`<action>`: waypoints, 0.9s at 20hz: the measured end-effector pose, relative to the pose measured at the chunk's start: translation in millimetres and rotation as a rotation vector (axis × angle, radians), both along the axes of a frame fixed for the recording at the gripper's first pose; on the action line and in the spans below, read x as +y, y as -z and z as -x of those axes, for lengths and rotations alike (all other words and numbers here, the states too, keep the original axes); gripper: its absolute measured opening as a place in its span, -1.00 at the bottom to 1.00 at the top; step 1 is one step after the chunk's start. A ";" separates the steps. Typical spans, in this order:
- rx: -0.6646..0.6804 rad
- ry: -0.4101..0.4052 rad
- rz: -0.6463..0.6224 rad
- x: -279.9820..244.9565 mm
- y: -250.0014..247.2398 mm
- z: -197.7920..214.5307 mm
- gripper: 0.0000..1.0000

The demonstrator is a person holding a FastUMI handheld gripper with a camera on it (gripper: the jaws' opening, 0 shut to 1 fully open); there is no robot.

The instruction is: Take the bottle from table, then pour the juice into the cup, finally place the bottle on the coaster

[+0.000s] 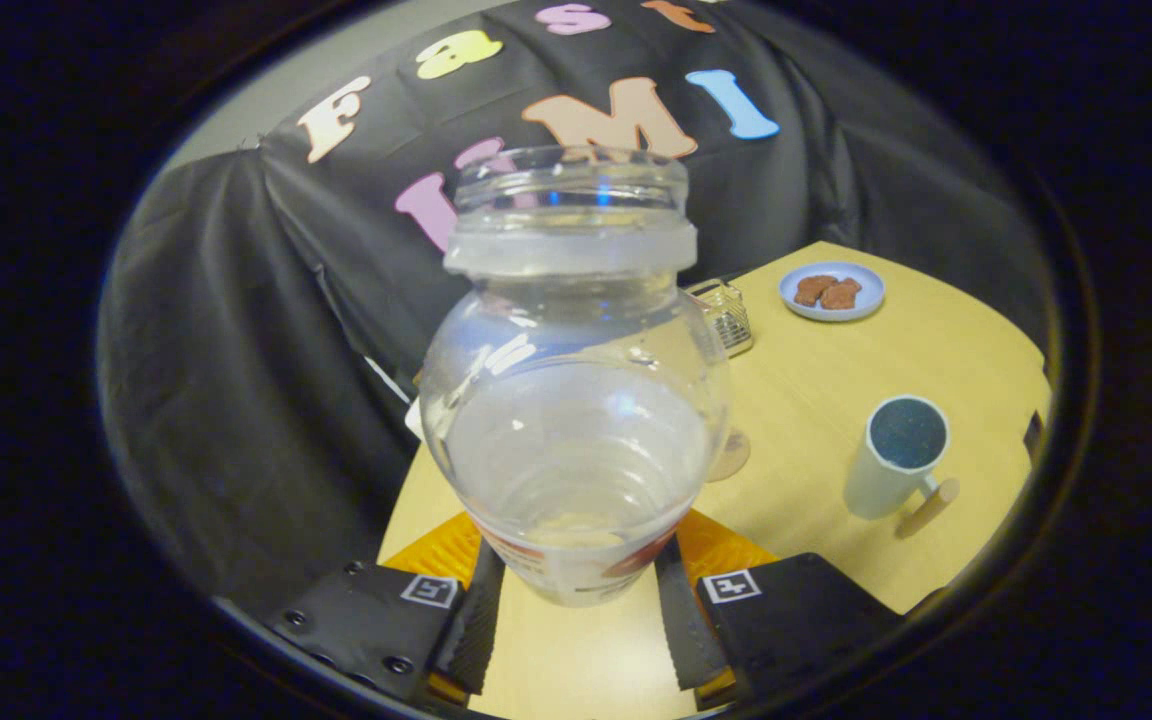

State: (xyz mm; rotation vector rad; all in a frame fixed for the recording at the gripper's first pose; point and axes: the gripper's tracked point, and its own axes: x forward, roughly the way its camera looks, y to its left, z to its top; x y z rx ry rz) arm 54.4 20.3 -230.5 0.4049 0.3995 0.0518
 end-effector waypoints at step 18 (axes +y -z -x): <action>0.070 0.247 -0.771 -37.3 2.2 -28.7 0.46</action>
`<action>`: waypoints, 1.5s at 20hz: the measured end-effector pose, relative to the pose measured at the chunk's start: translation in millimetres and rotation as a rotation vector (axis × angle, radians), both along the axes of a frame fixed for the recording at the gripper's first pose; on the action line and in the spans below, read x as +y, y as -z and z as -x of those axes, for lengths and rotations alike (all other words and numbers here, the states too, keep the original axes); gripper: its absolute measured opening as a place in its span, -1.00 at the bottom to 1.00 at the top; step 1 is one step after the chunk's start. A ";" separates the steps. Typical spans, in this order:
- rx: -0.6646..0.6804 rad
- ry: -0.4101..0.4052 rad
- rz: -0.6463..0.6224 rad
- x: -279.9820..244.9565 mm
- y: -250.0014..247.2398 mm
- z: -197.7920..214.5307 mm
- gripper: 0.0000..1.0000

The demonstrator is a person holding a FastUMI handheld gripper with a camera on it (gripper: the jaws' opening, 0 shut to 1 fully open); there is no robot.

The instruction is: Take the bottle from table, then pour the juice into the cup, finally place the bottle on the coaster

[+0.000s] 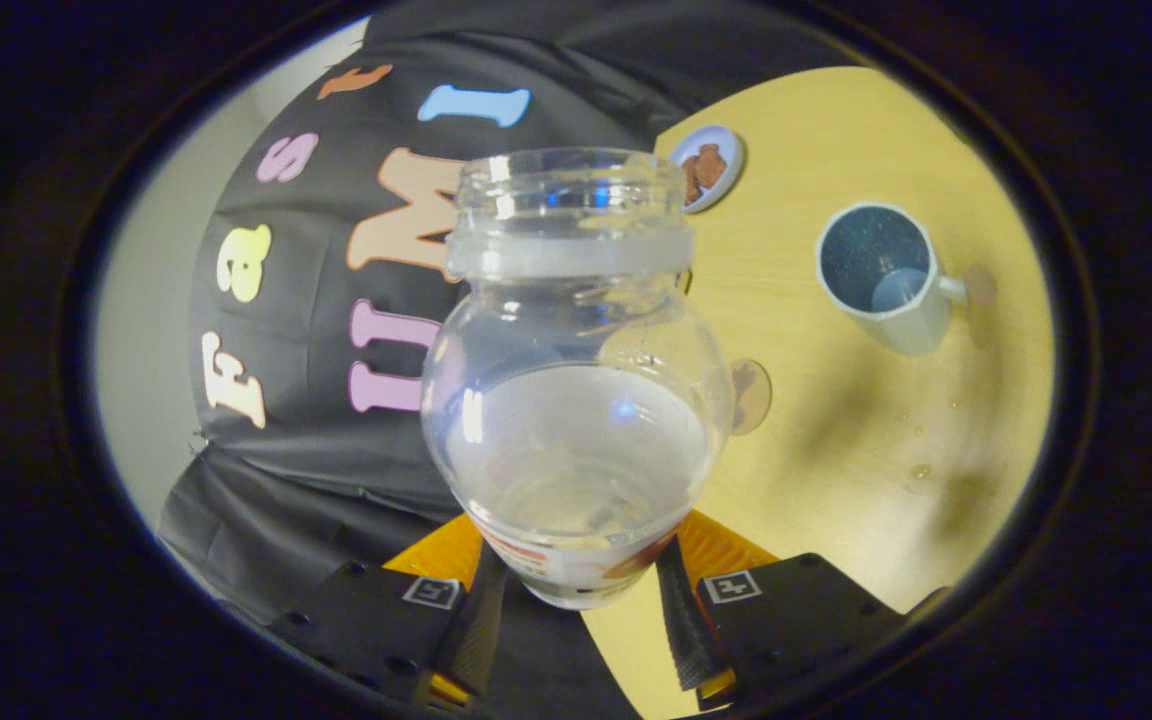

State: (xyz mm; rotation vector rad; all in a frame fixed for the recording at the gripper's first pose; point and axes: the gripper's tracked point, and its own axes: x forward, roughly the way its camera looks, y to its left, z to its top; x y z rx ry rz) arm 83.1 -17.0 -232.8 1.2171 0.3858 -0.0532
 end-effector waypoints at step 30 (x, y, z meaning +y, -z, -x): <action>0.087 0.211 -0.587 -32.6 -10.6 -55.8 0.46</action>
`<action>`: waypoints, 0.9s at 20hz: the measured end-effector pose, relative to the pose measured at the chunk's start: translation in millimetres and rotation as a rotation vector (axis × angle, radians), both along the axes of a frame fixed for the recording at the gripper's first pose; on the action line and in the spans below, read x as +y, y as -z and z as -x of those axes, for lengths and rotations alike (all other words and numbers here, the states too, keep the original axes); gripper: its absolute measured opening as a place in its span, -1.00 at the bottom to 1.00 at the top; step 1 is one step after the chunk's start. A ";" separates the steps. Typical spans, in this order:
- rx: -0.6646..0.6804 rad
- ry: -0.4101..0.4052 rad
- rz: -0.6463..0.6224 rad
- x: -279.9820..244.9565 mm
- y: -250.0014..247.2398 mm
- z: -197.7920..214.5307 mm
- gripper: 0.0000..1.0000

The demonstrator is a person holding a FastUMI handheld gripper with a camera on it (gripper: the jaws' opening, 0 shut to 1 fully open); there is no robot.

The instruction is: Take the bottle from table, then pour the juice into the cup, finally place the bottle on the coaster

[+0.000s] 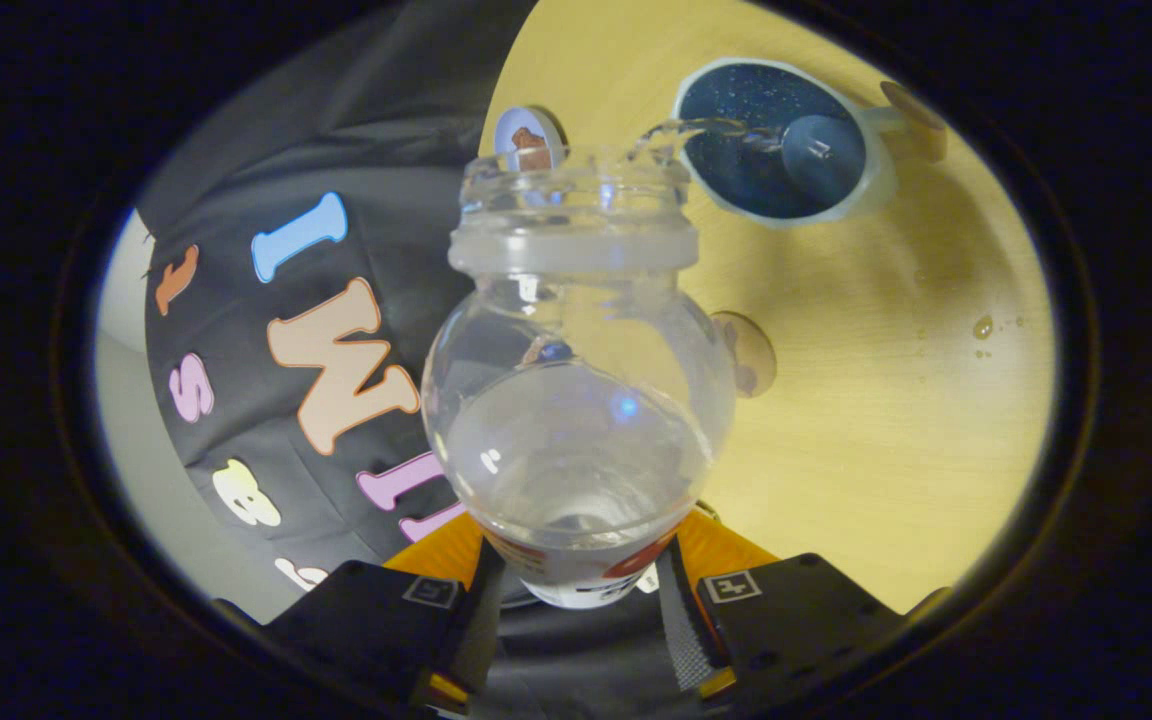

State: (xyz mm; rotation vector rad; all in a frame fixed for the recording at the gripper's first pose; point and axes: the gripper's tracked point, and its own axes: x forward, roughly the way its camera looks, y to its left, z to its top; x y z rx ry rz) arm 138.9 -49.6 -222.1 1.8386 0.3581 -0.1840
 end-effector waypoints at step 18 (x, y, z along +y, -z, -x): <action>-0.018 0.050 -0.145 0.4 -26.9 -6.1 0.46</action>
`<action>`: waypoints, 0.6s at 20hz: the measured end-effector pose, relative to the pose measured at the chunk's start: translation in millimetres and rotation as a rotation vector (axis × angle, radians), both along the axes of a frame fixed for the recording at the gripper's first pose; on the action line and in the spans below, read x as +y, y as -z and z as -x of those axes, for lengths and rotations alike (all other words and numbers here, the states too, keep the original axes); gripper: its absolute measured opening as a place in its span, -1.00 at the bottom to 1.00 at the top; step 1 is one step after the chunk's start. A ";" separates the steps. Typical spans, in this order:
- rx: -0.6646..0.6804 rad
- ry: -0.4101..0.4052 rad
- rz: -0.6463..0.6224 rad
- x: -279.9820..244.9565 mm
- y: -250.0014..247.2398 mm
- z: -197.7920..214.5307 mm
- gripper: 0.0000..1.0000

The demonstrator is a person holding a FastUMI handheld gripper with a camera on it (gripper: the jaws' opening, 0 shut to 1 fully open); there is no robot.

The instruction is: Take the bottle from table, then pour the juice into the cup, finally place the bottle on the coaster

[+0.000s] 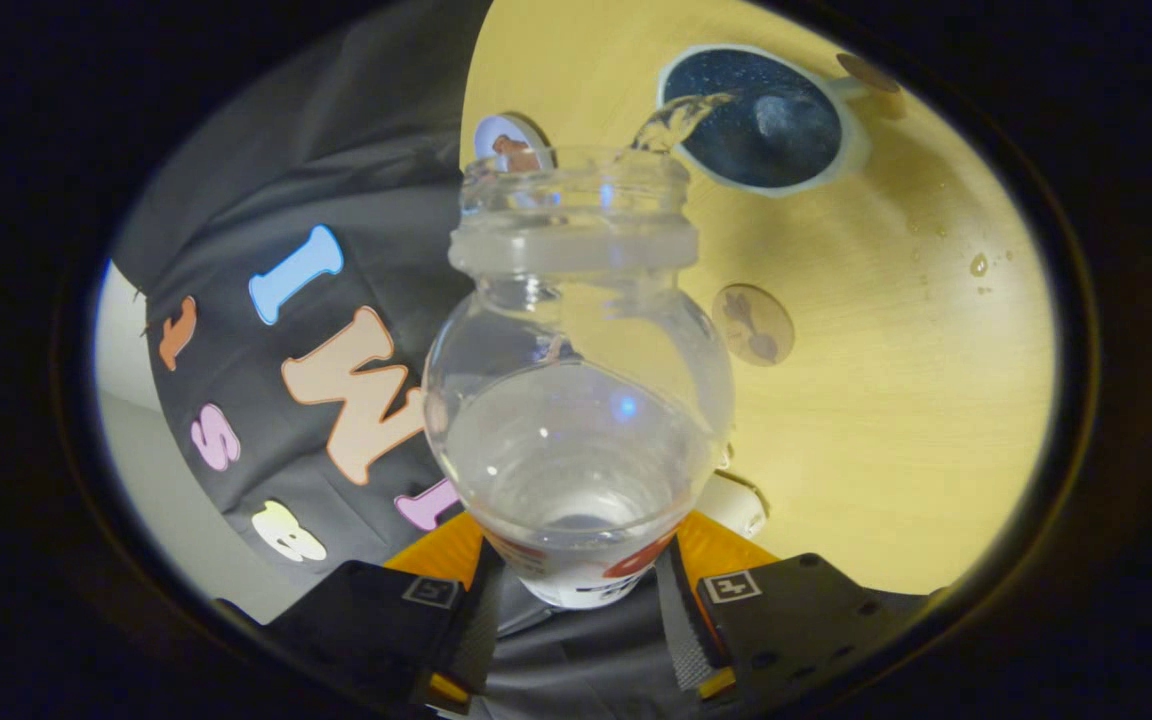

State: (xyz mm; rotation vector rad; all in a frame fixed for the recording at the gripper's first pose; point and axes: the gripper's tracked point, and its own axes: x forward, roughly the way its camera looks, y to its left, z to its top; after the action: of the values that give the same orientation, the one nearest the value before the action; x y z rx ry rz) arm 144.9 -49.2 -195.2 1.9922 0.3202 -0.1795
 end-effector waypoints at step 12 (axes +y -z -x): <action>-0.017 0.005 -0.088 1.0 -28.9 -3.0 0.46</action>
State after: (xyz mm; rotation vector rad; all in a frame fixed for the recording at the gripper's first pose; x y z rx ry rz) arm 148.0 -48.2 -166.3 2.0802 0.3162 -0.1539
